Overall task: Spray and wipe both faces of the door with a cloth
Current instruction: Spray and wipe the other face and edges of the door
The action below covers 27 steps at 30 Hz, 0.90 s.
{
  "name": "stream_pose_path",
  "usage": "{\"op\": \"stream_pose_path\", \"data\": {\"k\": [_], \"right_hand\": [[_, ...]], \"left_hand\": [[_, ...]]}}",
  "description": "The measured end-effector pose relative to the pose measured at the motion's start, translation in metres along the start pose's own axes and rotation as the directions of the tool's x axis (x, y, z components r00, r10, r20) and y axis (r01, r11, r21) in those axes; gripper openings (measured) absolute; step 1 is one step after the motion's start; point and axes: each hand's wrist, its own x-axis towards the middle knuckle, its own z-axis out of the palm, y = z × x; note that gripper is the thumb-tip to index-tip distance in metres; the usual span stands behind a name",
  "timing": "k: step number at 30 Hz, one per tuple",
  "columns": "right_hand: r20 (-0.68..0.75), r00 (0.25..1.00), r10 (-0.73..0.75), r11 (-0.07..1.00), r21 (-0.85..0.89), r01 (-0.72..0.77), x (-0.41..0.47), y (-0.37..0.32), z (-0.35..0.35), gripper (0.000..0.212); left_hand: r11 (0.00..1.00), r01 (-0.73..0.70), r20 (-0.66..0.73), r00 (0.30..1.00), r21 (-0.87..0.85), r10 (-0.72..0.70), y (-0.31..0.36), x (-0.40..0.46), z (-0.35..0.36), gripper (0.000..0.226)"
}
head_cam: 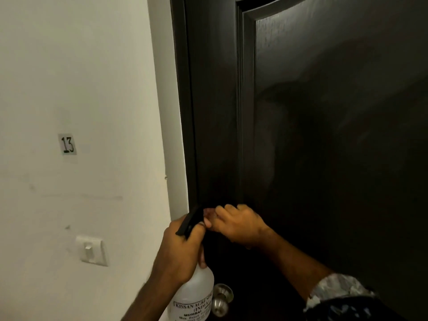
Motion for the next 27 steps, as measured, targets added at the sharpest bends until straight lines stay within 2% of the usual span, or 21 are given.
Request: {"op": "stream_pose_path", "data": {"k": [3,5,8,11,17,22,25,27], "right_hand": [[-0.085,0.985,0.15,0.981,-0.109,-0.159,0.032,0.049,-0.026,0.039],[-0.137,0.947,0.291,0.94,-0.141,-0.31,0.064,0.099,-0.059,0.037],[-0.169,0.832,0.529,0.826,-0.125,-0.55,0.096,0.177,-0.12,0.031],[-0.152,0.717,0.68,0.721,-0.041,-0.692,0.087,0.252,-0.178,0.035],[-0.325,0.426,0.845,0.441,-0.028,-0.897,-0.006,0.365,-0.256,0.036],[-0.397,0.22,0.891,0.216,-0.055,-0.975,-0.124,0.401,-0.276,0.043],[-0.372,0.178,0.911,0.155,-0.091,-0.984,-0.198,0.388,-0.275,0.043],[-0.346,0.196,0.917,0.16,-0.131,-0.978,-0.249,0.364,-0.263,0.04]], "left_hand": [[0.999,0.0,0.039,0.999,-0.042,0.002,0.006,0.003,0.01,0.026],[0.998,0.004,0.066,0.998,-0.061,0.0,0.009,0.006,0.022,0.028],[0.997,0.019,0.081,0.997,-0.072,-0.014,0.012,0.007,0.039,0.03],[0.995,0.033,0.078,0.997,-0.093,-0.026,0.015,0.008,0.056,0.029],[0.991,0.033,0.113,0.993,-0.129,-0.019,0.027,0.013,0.084,0.029],[0.983,0.058,0.182,0.983,-0.177,-0.025,0.029,0.016,0.122,0.034],[0.982,0.087,0.265,0.963,-0.168,-0.04,0.026,0.015,0.146,0.031],[0.982,0.104,0.311,0.949,-0.155,-0.052,0.024,0.012,0.161,0.028]]}}
